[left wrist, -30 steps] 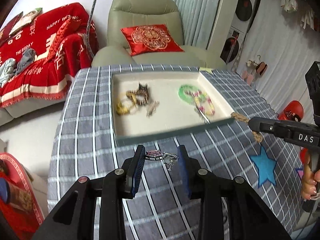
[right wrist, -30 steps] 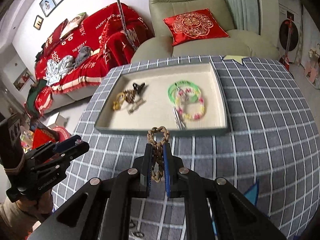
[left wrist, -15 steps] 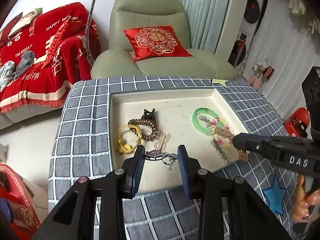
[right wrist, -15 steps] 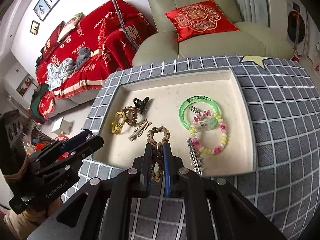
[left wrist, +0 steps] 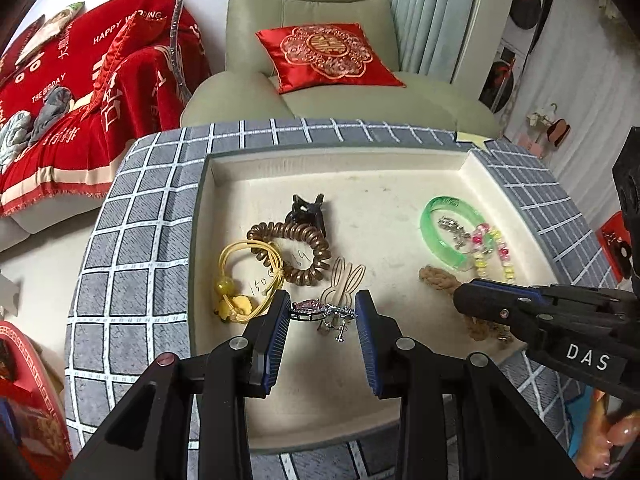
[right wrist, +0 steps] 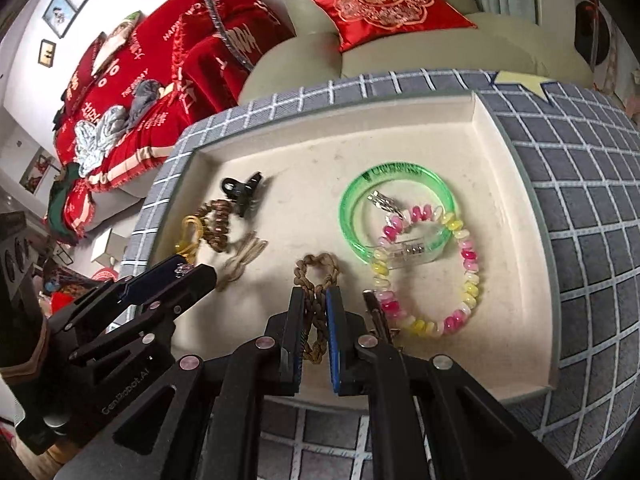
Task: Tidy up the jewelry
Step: 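Carry the charm and rope bracelet into the tray and open both tools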
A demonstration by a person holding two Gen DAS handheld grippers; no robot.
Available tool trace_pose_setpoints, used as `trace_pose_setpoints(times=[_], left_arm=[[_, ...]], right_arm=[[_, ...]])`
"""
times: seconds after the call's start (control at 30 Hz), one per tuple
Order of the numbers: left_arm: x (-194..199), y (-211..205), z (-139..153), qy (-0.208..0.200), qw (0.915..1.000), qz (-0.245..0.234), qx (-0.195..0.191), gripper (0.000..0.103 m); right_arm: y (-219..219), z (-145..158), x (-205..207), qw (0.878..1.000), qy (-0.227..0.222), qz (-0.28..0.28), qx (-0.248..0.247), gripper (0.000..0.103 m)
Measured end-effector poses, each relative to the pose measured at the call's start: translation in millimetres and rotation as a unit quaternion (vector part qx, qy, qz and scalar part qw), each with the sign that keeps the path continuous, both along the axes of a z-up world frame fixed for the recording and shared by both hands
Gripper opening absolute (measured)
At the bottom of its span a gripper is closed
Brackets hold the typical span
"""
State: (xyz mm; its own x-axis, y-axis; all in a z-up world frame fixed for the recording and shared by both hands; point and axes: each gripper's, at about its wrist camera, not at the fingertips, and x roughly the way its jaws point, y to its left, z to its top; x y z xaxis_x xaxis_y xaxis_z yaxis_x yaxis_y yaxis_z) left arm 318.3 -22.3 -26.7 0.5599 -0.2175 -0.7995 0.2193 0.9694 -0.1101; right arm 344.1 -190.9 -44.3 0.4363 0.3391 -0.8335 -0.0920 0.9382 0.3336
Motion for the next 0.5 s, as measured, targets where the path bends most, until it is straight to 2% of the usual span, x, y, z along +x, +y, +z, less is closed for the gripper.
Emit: trace_pose_setpoints(times=[0.3,0.5], left_arm=[[4.7,-3.2,-10.3,0.006,0.9999,0.002,0.015,0.05],[3.8,-7.5,-10.7,0.001,0.9997,-0.002,0.024,0.05]], right_arm=[[-7.2,-5.4,2.4,0.998,-0.011,-0.012,-0.053,0.011],[-4.5,-5.8,1.7,0.997,-0.016,-0.009,-0.069,0.012]])
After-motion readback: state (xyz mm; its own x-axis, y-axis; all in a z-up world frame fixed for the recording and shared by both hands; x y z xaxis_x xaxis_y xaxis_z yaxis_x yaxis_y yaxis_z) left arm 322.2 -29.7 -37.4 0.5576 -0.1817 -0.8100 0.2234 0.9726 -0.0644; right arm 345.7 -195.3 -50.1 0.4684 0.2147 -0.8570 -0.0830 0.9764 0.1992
